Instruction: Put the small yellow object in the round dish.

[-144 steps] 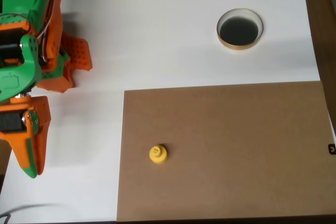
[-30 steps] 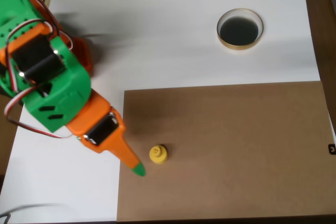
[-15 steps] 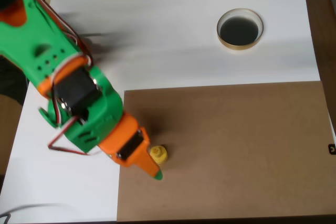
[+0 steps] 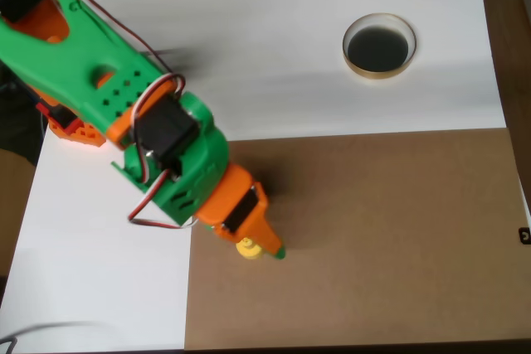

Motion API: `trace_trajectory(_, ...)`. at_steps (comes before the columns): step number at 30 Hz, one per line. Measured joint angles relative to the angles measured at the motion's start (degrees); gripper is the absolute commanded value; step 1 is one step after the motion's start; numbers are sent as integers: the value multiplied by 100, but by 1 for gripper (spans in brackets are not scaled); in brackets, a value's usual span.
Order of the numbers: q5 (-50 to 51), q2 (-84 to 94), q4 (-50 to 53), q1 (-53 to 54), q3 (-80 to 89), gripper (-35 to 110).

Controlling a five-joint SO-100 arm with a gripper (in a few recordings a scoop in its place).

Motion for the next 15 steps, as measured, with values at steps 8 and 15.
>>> trace_trajectory(8,0,-290,-281,44,62,27)
trace_trajectory(15,0,-439,-413,97,141,26)
